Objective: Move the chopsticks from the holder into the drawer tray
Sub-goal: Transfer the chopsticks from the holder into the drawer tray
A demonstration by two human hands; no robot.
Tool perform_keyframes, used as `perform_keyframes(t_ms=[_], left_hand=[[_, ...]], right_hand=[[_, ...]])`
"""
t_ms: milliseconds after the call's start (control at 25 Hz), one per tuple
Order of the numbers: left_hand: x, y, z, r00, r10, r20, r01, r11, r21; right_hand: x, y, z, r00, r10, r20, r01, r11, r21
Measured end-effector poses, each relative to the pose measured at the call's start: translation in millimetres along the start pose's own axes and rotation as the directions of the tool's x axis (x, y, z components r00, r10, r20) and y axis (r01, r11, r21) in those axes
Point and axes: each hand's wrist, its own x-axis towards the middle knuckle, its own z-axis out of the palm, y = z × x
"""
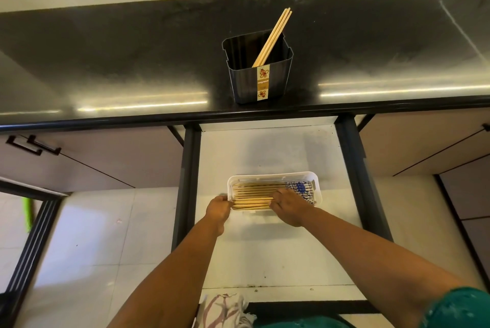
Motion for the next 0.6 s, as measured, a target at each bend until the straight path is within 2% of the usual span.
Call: perform_keyframes(t_ms=[120,200,280,320,360,400,440,480,520,560,600], left_hand=[[-1,0,1,0.999,0.026,-0.019,-0.025,0.999,0.026],[-2,-1,2,1.000,0.019,-0.016,-0.019,1.000,0.014],[-3,-2,3,1.000,0.014,-0.017,-0.013,1.000,0.009],[-2,-3,3,1.000,0.021,-0.022,-0.020,1.000,0.012],[-2,-4,4,0.999,0.029,-0.028,-0.028,0.999,0.014],[-2,-4,3,0.999,0.034,-0.031,-0.034,0.999,0.014],[-2,-4,3,0.999,0.034,-0.030,-0.034,0.999,0.012],[-1,-4,3,0.999,0.029,-0.029,-0.029,1.000,0.008],[-1,-5,3,0.999,0.023,-0.028,-0.023,1.000,0.003],[0,-5,3,0.999,0.020,-0.031,-0.020,1.000,0.002],[-1,-5,3,0.999,0.021,-0.038,-0.021,1.000,0.004]], right_hand=[[0,-5,-2,0.993,-0.042,0.111,0.059,0.985,-0.161],[-1,-8,-4,0.994,-0.047,0.101,0.063,0.986,-0.155],[-5,-8,-7,0.997,-0.025,-0.077,0.019,0.997,-0.078],[-9,-6,-8,0.968,0.017,-0.252,-0.016,1.000,0.006],[-14,-2,-10,0.897,0.096,-0.432,-0.048,0.992,0.120],[-19,5,-11,0.792,0.197,-0.578,-0.070,0.970,0.234],[-25,12,-15,0.679,0.323,-0.659,-0.101,0.931,0.352],[-30,23,-18,0.586,0.472,-0.659,-0.151,0.862,0.483],[-34,34,-22,0.518,0.631,-0.578,-0.217,0.750,0.625],[-37,46,-24,0.480,0.765,-0.429,-0.285,0.598,0.749],[-38,55,-23,0.485,0.840,-0.243,-0.335,0.435,0.836]])
